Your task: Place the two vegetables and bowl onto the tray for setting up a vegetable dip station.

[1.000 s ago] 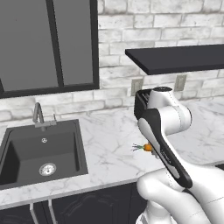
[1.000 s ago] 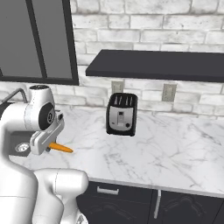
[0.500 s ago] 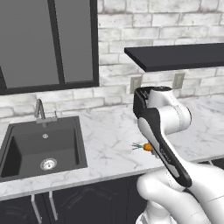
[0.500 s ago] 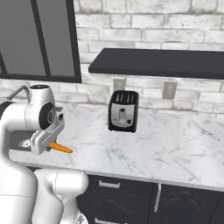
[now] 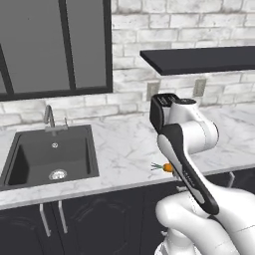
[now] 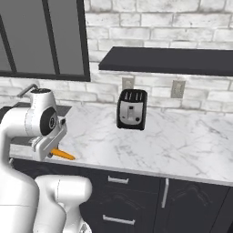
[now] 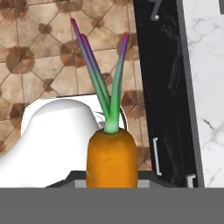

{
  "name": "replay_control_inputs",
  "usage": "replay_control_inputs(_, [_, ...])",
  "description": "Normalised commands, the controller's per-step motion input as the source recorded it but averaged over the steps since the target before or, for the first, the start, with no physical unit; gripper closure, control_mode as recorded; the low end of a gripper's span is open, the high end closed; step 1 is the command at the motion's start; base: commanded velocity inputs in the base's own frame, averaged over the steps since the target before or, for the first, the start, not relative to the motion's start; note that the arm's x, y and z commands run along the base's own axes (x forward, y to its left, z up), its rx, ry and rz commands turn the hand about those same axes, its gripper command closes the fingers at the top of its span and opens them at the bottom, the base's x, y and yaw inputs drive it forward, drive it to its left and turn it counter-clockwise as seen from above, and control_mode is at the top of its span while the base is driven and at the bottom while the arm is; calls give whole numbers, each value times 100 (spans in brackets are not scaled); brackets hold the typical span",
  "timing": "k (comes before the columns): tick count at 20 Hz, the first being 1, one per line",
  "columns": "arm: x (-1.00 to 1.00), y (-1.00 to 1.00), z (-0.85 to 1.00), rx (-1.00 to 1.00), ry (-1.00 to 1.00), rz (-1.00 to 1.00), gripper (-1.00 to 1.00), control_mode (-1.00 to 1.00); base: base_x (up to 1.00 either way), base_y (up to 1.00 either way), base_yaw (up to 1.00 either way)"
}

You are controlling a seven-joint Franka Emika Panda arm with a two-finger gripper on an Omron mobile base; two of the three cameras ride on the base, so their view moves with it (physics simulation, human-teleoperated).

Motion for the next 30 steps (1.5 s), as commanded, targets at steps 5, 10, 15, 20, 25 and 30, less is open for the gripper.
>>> replay_control_inputs(5, [0, 0, 0, 0, 0, 0, 100, 100, -20, 44, 10])
replay_control_inputs(10, [0, 0, 0, 0, 0, 0, 100, 100, -20, 53, 20])
replay_control_inputs(15, [0, 0, 0, 0, 0, 0, 100, 100, -13, 62, 16])
replay_control_inputs(20, [0, 0, 0, 0, 0, 0, 100, 100, -3, 70, 2])
replay_control_inputs(25, [0, 0, 0, 0, 0, 0, 100, 100, 0, 71, -3])
replay_control_inputs(30, [0, 0, 0, 0, 0, 0, 100, 100, 0, 72, -2])
